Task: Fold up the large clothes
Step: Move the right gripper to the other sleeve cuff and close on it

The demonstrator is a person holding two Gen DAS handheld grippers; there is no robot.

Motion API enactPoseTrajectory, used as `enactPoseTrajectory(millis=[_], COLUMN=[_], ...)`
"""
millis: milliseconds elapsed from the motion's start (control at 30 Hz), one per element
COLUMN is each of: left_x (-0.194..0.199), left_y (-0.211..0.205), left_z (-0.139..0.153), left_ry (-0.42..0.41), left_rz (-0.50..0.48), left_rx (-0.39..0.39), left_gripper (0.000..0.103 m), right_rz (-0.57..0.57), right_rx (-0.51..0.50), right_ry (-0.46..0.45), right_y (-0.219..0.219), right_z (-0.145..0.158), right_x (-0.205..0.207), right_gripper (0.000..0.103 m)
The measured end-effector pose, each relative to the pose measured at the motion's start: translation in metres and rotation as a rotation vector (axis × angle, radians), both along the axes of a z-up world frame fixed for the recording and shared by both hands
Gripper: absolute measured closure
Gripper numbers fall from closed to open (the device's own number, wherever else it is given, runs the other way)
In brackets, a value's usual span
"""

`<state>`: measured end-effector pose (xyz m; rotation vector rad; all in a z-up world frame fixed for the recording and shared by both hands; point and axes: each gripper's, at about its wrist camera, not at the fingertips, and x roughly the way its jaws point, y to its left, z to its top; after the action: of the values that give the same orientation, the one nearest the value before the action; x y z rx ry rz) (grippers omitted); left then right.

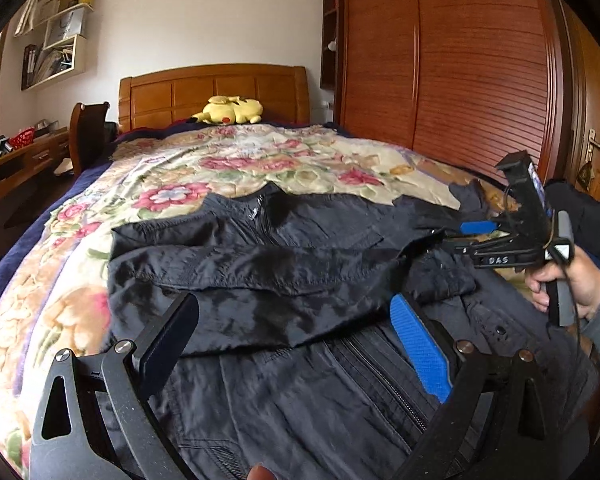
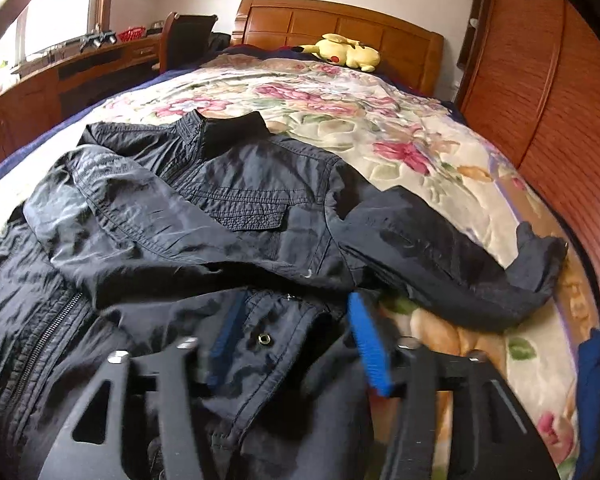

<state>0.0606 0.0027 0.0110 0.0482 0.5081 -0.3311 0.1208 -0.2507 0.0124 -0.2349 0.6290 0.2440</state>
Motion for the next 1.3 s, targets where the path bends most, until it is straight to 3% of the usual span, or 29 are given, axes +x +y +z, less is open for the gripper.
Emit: enactPoseTrajectory(millis=[500,933,1300], left_x=[0.009,0.019,0.022], left_y=[-0.025,-0.029,-0.029], left_z=[-0.025,-0.035,-0.040], left_ry=[0.036,0.055,0.079], left_rz=[-0.001,0.018,0.012], left_rx=[0.044,0.053,0.051], left_gripper=[0.006,0.006,0.006], right_rz=[-0.095,-0.364,-0.556], right_rx=[0.000,-0.012,0.037], right_ry=[-0.026,-0.057,0.024], right_y=[-0.064,-0.151,-0.180], right_z=[-0.002,0.006,-0.017], right_x=[0.006,0.084,0.147], right_gripper=[0.036,0.036,0.036])
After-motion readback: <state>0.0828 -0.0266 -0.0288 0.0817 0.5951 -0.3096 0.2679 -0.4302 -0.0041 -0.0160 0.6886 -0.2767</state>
